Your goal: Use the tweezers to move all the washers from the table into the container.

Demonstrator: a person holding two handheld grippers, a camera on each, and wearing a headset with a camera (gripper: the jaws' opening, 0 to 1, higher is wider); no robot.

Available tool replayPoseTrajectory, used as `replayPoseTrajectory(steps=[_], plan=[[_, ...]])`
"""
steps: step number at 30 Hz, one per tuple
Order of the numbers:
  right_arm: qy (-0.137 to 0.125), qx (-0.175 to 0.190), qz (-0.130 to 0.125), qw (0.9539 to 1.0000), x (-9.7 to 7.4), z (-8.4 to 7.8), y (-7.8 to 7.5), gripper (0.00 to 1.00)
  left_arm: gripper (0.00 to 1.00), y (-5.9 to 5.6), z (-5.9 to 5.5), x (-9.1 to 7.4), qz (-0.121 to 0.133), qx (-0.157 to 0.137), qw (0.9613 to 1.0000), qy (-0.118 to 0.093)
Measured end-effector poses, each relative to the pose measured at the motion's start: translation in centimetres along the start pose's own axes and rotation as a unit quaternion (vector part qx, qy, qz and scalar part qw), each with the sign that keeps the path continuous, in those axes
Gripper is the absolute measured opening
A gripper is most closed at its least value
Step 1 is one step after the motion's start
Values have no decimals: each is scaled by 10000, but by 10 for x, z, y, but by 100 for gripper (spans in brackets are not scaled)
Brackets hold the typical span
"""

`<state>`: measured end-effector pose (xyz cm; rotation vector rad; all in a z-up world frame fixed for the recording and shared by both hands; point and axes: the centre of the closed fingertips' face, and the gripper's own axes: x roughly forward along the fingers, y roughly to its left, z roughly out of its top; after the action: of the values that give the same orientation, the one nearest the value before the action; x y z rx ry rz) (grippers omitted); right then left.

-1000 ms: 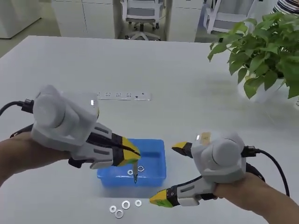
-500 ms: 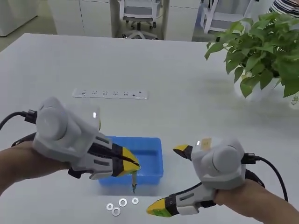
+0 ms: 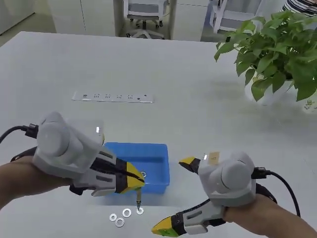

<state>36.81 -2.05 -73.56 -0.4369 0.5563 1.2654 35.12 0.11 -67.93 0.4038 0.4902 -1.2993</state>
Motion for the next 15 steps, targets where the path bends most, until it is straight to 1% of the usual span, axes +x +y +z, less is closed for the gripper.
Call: replayPoseTrajectory(steps=[6, 8, 15], plan=[[11, -23, 38, 10000, 1, -2, 3, 98, 5, -2, -6, 5, -40, -18, 10000, 25], [1, -64, 44, 10000, 1, -2, 4, 95, 5, -2, -8, 6, -56, -21, 10000, 27], [30, -35, 72, 10000, 2, -4, 7, 96, 5, -2, -12, 10, -103, 17, 9999, 63]])
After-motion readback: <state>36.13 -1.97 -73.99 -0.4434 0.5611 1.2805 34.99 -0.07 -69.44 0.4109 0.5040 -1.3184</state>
